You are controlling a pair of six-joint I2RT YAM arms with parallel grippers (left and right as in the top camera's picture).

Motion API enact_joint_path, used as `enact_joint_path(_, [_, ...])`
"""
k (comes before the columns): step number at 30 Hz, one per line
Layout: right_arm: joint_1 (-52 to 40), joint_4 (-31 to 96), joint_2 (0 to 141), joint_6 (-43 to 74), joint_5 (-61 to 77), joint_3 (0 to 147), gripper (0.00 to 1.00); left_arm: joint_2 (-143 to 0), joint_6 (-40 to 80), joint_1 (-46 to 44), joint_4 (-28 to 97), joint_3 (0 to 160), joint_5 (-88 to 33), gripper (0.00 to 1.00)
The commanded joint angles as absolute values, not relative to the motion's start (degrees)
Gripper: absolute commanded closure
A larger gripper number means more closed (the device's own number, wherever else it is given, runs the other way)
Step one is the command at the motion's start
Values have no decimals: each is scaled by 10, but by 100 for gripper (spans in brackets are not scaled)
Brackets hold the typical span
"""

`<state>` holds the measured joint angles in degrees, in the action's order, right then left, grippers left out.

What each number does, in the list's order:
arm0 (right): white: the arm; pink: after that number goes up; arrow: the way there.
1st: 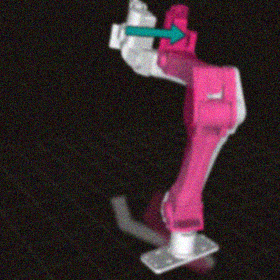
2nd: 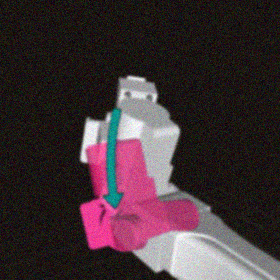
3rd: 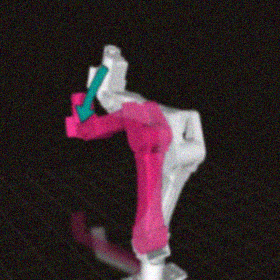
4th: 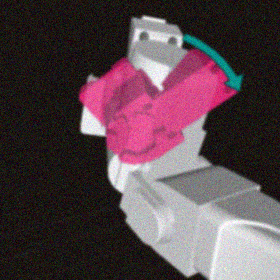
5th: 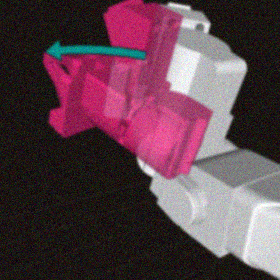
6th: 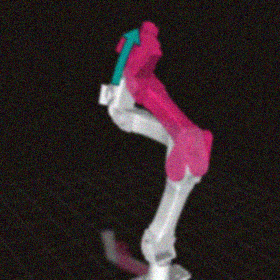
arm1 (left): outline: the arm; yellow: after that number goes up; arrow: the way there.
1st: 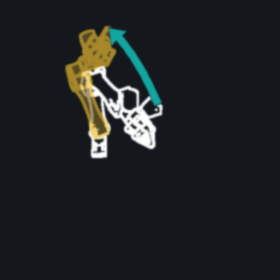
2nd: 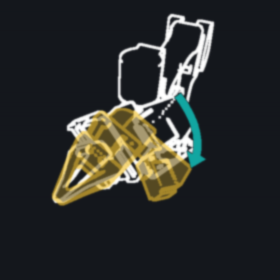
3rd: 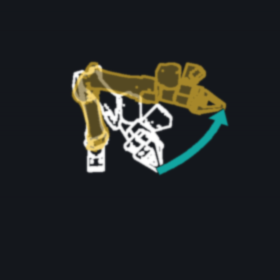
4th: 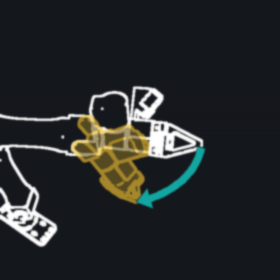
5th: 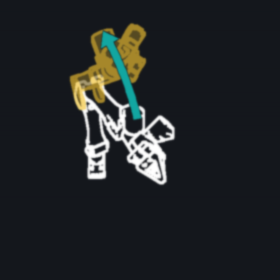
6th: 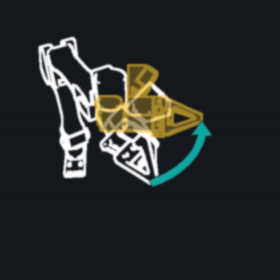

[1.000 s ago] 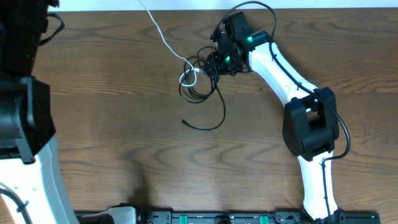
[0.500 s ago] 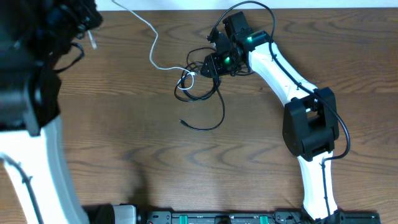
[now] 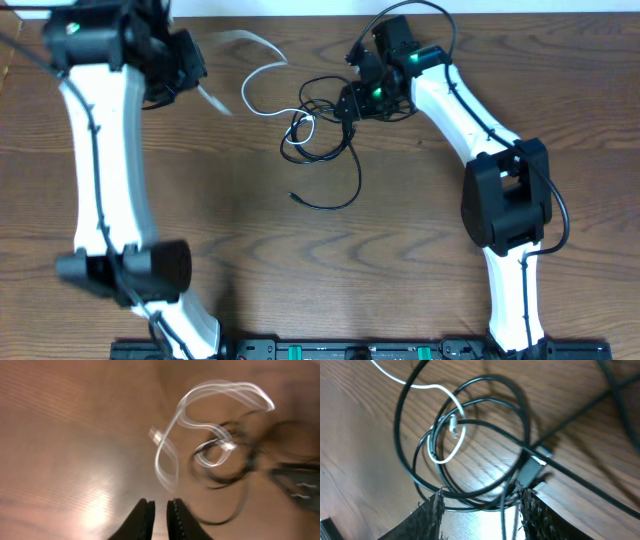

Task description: Untangle cables

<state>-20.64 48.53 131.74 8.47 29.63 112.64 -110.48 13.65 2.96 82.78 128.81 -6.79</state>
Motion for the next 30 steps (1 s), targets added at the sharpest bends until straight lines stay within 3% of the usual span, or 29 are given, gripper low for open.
enact_joint_path(1, [-196,489,1321,80,304,1127,53,-1156,127,31,851,1294,1,83])
enact_joint_path(4, [-191,493,1321,77,304,1127,52,-1190,122,31,856,1294,1,73])
enact_joint_path(12, [-182,497,1321,71,304,1127,50,-1198,-2,-5,842,1294,-78,60])
enact_joint_path(17, [-177,497,1321,66,304,1127,49,-1198,-57,-62,831,1262,-114,58])
enact_joint_path(30, [-175,504,1321,55,302,1127,48,-1198,-71,-149,634,1049,-114,58])
